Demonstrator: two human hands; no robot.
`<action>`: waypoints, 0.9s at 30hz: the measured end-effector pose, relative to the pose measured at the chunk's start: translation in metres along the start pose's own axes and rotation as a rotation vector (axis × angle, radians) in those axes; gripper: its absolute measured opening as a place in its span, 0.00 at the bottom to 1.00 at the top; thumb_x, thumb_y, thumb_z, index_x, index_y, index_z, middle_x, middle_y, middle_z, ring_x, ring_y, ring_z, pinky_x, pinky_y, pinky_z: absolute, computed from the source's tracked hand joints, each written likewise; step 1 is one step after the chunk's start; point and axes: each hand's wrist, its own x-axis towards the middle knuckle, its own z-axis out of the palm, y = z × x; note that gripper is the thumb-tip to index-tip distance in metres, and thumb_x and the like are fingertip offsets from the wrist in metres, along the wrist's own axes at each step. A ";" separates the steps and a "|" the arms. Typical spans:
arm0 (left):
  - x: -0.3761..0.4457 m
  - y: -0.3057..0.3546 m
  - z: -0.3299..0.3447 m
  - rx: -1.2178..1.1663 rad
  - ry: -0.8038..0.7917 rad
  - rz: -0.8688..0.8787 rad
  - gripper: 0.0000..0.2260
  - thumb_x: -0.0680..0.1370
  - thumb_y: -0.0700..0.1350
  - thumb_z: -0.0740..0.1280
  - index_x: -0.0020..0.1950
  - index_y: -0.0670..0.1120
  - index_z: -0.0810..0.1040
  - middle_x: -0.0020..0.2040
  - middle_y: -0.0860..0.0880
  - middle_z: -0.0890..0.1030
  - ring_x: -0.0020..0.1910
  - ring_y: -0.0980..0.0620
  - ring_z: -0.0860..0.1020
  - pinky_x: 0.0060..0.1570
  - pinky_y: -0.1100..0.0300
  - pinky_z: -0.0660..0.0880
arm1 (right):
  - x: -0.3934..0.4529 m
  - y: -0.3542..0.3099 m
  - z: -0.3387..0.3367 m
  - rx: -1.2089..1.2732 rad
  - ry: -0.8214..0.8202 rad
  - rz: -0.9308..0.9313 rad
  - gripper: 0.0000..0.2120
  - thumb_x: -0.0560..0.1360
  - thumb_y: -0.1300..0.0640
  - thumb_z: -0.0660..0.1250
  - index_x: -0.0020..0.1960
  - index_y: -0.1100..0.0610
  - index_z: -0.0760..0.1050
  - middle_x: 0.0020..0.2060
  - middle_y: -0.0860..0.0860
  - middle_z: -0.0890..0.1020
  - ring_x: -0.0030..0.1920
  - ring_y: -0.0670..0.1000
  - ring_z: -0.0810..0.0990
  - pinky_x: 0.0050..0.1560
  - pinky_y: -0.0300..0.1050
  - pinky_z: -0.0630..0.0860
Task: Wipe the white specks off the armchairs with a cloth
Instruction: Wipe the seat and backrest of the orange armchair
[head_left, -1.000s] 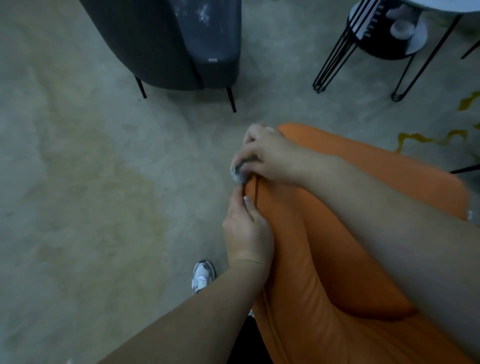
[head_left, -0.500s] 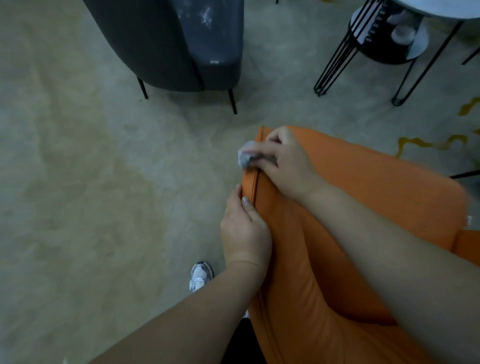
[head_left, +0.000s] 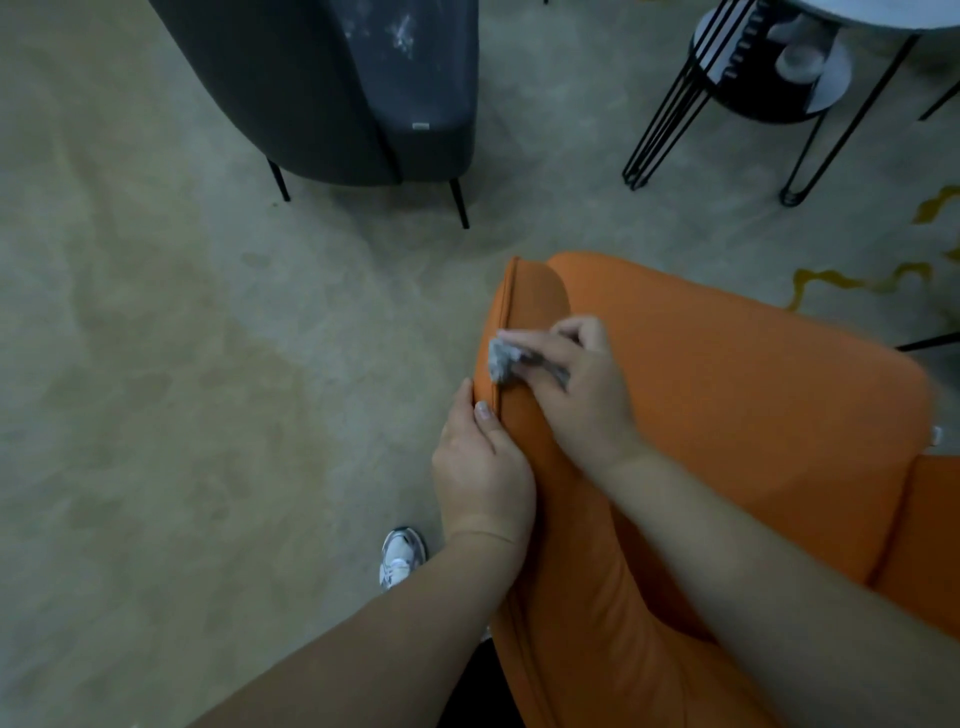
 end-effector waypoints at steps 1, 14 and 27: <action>-0.001 0.000 0.000 -0.001 0.009 0.007 0.18 0.83 0.44 0.55 0.72 0.44 0.70 0.66 0.43 0.76 0.64 0.44 0.73 0.57 0.64 0.63 | 0.018 -0.003 0.002 -0.023 0.002 -0.015 0.15 0.72 0.65 0.71 0.57 0.55 0.81 0.46 0.55 0.68 0.49 0.52 0.73 0.56 0.32 0.67; -0.001 0.002 0.000 0.008 0.009 -0.004 0.17 0.83 0.45 0.54 0.72 0.46 0.70 0.64 0.44 0.78 0.61 0.44 0.75 0.56 0.62 0.66 | 0.072 -0.009 -0.015 -0.214 -0.314 -0.251 0.11 0.71 0.61 0.72 0.53 0.54 0.83 0.45 0.55 0.67 0.48 0.55 0.71 0.53 0.40 0.69; 0.001 0.000 0.001 0.008 0.026 0.019 0.17 0.83 0.43 0.55 0.71 0.44 0.70 0.65 0.42 0.77 0.63 0.43 0.74 0.57 0.61 0.64 | 0.005 0.014 0.006 0.048 0.026 -0.036 0.15 0.72 0.63 0.70 0.57 0.51 0.81 0.46 0.54 0.69 0.47 0.48 0.73 0.54 0.29 0.67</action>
